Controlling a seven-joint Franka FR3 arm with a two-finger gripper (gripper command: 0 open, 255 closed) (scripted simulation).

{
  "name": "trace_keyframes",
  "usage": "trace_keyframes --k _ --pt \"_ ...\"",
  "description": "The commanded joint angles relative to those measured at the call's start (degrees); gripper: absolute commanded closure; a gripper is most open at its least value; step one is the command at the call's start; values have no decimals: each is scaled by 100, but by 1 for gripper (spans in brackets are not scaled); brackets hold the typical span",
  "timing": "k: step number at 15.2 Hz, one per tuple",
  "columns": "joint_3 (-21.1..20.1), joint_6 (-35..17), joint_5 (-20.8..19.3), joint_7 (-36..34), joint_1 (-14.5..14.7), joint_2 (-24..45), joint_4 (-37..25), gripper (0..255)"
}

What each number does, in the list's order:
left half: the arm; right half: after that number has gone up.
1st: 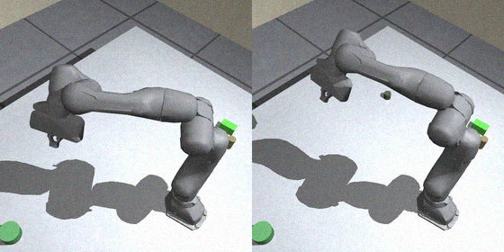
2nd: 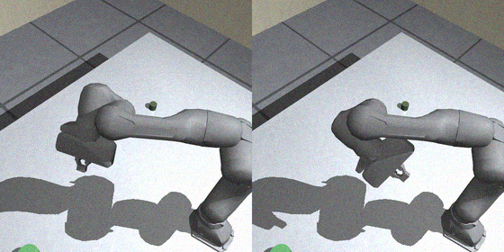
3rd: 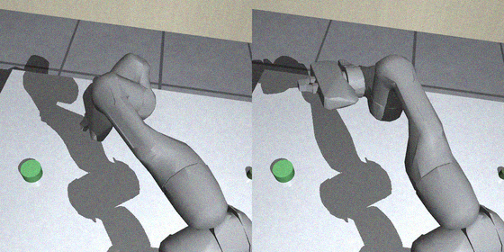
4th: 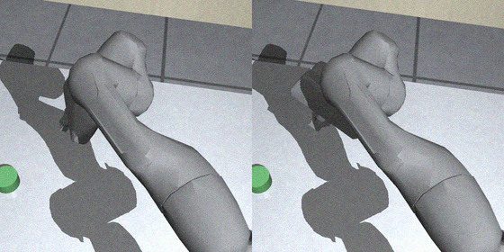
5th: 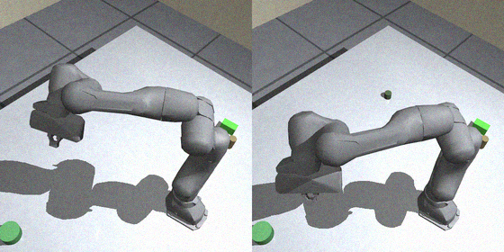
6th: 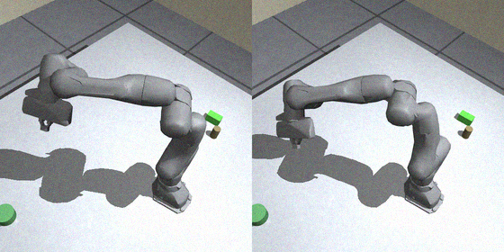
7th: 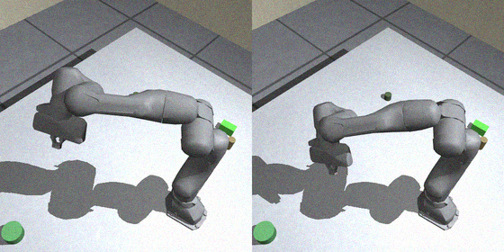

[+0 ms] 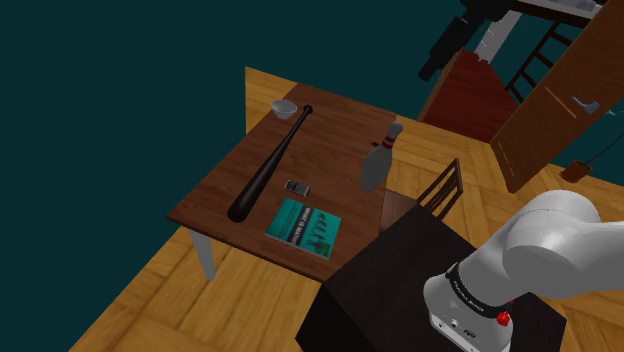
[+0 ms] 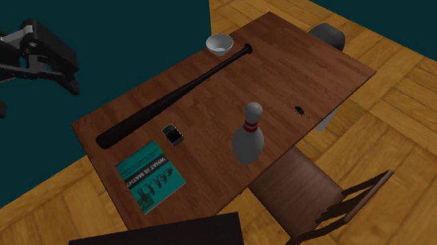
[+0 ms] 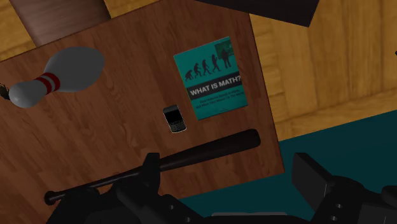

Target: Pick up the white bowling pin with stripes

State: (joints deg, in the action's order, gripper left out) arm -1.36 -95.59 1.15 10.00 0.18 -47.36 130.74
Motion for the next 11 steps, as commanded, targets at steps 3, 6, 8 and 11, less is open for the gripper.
trace_keyframes --k 3,6,8,11 --pt "206 -223 -85 205 -54 122 147 0" --pt "516 -565 -204 513 -138 357 320 0" --pt "723 -795 -274 719 -192 549 402 0" --pt "1036 -1143 -363 1028 -262 890 475 0"
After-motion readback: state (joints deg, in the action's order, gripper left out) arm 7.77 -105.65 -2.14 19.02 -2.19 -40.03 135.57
